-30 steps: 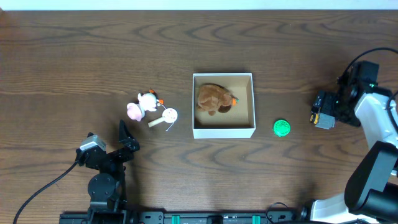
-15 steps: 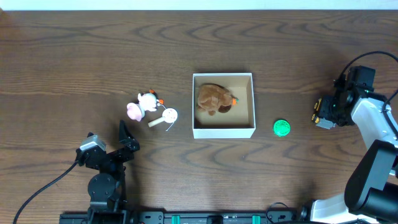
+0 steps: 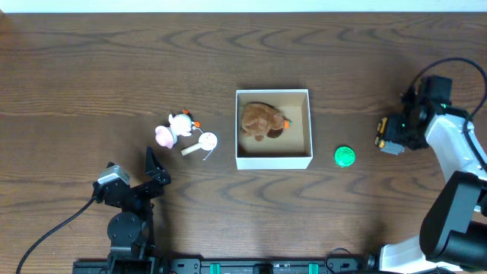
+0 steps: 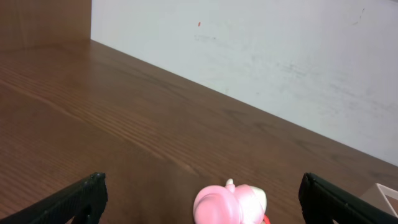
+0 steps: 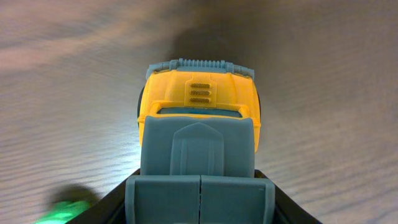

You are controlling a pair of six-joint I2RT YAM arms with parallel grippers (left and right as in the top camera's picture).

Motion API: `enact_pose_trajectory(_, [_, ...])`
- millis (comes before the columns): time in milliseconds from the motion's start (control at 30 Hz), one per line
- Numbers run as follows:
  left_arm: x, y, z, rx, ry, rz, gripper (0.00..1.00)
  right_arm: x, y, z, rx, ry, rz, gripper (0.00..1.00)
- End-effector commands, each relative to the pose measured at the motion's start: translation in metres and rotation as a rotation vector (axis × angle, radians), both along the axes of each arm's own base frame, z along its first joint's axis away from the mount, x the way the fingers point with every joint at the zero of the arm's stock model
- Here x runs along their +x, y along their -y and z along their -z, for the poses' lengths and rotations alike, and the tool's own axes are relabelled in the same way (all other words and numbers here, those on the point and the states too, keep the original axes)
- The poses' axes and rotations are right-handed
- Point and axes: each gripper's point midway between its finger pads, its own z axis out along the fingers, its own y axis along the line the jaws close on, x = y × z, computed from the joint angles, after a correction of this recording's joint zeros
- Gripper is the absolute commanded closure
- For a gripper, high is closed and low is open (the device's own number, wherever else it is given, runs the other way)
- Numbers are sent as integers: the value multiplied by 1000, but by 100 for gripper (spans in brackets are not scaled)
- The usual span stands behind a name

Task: Pack container
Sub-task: 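Carry the toy truck with the right gripper into the box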

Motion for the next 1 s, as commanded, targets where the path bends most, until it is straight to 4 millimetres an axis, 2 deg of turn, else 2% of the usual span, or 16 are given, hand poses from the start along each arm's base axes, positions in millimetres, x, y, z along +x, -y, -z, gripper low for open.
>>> enact_pose_trajectory(0, [0,-2,17,23,-46,-7,2,40,-28,-47,-29,113,-134,70])
enact_pose_trajectory(167, [0,-2,17,23,-46,-7,2,68,-75,-102,-91,193,-335,73])
enact_pose_trajectory(300, [0,-2,17,23,-46,-7,2,70,-127,-133,-111,228,-521,76])
enact_pose_trajectory(333, [0,-2,17,23,-46,-7,2,66,-153,-140,-120,235,-617,79])
enact_pose_trajectory(533, [0,-2,17,23,-46,-7,2,32,-238,-137,-167,217,-1019,79])
enact_pose_trajectory(667, [0,-2,17,23,-46,-7,2,10,-282,-137,-197,231,-1233,86])
enact_pose_trajectory(800, [0,-2,17,23,-46,-7,2,-10,-306,-135,-211,224,-1364,89])
enact_pose_trajectory(967, [0,-2,17,23,-46,-7,2,-26,-317,-125,-194,197,-1437,84])
